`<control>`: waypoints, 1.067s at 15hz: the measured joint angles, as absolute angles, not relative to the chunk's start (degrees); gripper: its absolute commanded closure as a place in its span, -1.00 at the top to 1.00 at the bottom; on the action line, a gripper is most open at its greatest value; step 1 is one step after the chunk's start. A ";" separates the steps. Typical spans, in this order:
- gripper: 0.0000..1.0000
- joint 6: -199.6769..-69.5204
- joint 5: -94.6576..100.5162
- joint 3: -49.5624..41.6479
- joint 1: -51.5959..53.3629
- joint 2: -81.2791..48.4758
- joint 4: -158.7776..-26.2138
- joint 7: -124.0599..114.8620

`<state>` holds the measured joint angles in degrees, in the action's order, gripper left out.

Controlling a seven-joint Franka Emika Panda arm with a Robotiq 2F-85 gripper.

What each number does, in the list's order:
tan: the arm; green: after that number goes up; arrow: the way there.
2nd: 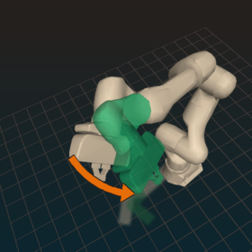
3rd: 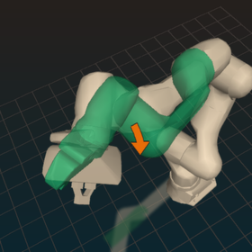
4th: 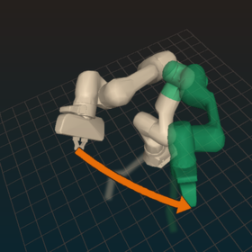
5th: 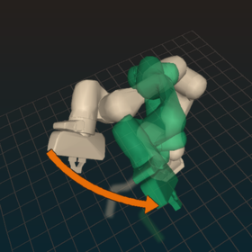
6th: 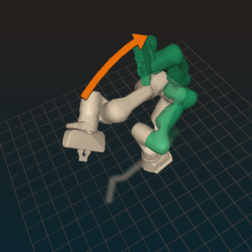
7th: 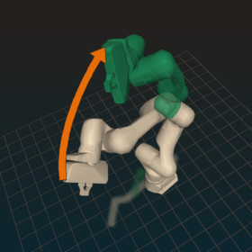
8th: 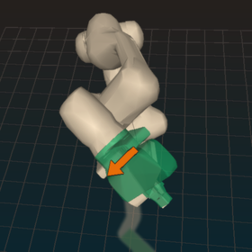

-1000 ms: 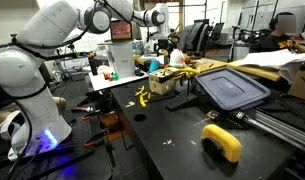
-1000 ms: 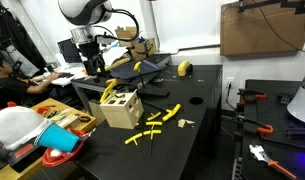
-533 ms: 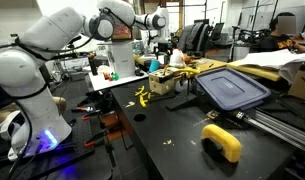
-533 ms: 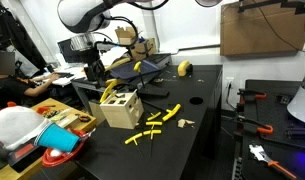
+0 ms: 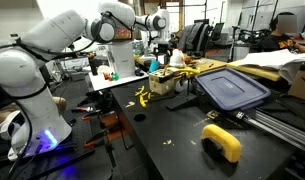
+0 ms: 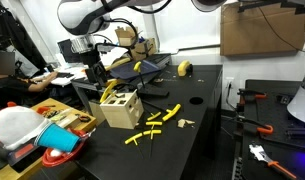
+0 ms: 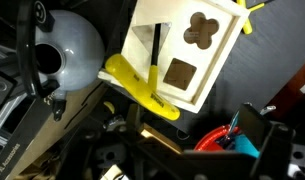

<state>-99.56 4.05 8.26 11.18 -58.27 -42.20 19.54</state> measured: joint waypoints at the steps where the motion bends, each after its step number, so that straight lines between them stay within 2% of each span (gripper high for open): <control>1: 1.00 -99.54 4.05 8.30 11.23 -58.58 -42.03 20.32; 16: 1.00 -97.93 6.39 8.17 12.60 -62.55 -37.90 28.99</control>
